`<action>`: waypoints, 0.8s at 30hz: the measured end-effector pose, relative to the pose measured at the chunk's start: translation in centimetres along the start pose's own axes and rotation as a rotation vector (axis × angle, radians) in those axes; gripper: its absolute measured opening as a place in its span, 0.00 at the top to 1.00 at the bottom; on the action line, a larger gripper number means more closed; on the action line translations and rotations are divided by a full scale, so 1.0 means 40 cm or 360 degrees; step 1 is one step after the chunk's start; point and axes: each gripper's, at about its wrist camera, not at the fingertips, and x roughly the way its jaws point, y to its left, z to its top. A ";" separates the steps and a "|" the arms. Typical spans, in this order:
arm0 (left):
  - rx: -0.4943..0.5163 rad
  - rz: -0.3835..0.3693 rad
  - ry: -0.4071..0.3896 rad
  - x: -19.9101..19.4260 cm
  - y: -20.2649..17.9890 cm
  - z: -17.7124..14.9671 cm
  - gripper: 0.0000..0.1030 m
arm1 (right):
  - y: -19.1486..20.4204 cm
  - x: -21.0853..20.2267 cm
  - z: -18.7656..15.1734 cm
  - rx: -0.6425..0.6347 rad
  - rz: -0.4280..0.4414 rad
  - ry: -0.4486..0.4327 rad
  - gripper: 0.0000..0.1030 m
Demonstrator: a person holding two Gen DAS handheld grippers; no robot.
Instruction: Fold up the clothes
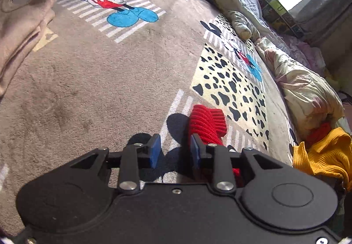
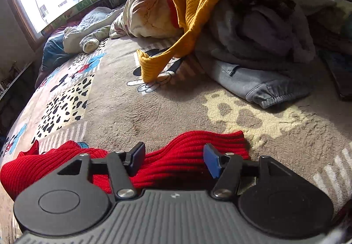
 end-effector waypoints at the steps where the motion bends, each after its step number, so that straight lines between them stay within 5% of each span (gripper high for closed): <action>1: 0.0082 -0.0062 -0.0001 0.003 -0.028 0.007 0.64 | 0.019 -0.015 0.002 -0.0050 -0.0006 -0.0024 0.42; 6: 0.0639 -0.0369 0.0196 0.099 -0.236 0.005 0.45 | 0.167 -0.010 0.030 -0.0349 0.0266 -0.0069 0.35; 11: 0.1039 -0.0436 0.0513 0.259 -0.355 -0.012 0.45 | 0.332 0.168 0.063 -0.0660 0.0614 0.0310 0.35; 15: 0.1236 -0.0410 0.0756 0.370 -0.378 -0.026 0.45 | 0.376 0.324 0.079 -0.0718 0.0677 0.0542 0.34; 18: 0.1357 -0.0345 0.0977 0.443 -0.363 -0.066 0.45 | 0.398 0.378 0.038 -0.0872 0.0699 0.0693 0.22; 22: 0.1465 -0.0354 0.0989 0.467 -0.355 -0.102 0.46 | 0.402 0.372 -0.028 -0.1032 0.0699 0.0723 0.28; 24: 0.1522 -0.0377 0.0946 0.457 -0.362 -0.116 0.62 | 0.397 0.347 -0.032 -0.1044 0.0707 0.0691 0.45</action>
